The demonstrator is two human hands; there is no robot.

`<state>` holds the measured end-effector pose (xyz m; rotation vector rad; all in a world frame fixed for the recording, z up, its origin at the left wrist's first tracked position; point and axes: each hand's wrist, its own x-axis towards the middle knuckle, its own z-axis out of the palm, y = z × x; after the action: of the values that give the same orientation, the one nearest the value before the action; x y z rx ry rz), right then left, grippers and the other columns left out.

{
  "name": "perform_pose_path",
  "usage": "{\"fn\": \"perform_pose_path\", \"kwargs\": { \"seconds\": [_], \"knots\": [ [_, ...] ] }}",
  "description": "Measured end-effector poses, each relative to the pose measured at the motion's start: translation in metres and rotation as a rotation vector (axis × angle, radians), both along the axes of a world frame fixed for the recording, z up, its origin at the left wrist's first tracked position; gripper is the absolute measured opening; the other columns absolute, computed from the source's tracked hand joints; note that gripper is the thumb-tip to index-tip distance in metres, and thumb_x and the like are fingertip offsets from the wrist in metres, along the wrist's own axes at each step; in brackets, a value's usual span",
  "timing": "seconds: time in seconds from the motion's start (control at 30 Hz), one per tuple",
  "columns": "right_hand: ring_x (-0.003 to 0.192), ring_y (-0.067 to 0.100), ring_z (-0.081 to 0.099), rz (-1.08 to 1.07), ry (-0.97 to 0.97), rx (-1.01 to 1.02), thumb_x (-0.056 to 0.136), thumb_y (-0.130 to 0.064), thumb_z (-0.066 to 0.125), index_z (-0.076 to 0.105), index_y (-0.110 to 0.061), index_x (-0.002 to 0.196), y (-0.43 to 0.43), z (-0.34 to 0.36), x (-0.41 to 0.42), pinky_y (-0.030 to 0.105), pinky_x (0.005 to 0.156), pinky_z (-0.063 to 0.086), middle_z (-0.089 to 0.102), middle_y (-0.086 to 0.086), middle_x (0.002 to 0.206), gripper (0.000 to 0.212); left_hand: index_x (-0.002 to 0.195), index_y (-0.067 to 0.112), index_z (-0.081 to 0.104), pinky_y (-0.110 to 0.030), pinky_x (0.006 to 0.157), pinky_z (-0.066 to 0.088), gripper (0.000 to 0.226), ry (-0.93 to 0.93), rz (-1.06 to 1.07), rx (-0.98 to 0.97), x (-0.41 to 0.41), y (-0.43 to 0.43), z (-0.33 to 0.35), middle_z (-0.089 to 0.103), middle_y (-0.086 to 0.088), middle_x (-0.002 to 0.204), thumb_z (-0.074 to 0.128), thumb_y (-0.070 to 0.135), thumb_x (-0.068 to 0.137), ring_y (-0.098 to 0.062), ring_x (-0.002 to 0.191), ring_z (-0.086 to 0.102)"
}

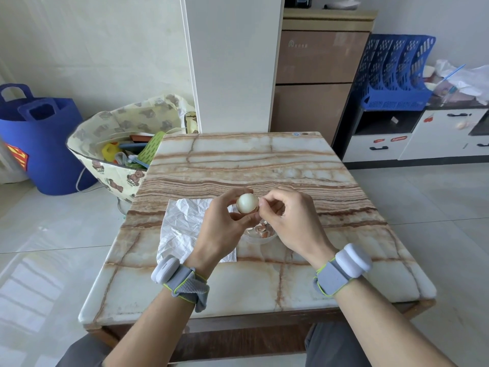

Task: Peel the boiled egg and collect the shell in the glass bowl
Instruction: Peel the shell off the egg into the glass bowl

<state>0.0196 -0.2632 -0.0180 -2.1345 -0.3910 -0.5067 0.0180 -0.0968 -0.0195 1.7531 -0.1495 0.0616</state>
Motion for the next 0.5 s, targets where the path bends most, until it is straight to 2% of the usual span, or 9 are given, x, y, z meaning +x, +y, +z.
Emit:
{"fn": "perform_pose_path", "kwargs": {
  "seconds": [0.3, 0.5],
  "knots": [
    [0.056, 0.007, 0.060, -0.021, -0.010, 0.023, 0.092, -0.013, 0.072, 0.071, -0.017, 0.072, -0.0039, -0.0010, 0.0032, 0.019, 0.056, 0.046, 0.069, -0.009, 0.063, 0.020, 0.128, 0.012, 0.067, -0.053, 0.090, 0.061, 0.051, 0.013, -0.009, 0.005, -0.0020, -0.0028, 0.0030, 0.070, -0.012, 0.120, 0.086, 0.005, 0.081, -0.031, 0.083, 0.078],
    [0.055, 0.003, 0.057, -0.050, -0.005, 0.034, 0.089, -0.011, 0.071, 0.070, -0.018, 0.073, -0.0053, 0.0000, 0.0028, 0.013, 0.056, 0.042, 0.062, -0.014, 0.059, 0.017, 0.129, 0.014, 0.065, -0.051, 0.092, 0.060, 0.049, 0.023, -0.023, -0.010, -0.0047, -0.0037, 0.0055, 0.071, 0.003, 0.111, 0.081, 0.001, 0.085, -0.028, 0.087, 0.078]
  ]
}}
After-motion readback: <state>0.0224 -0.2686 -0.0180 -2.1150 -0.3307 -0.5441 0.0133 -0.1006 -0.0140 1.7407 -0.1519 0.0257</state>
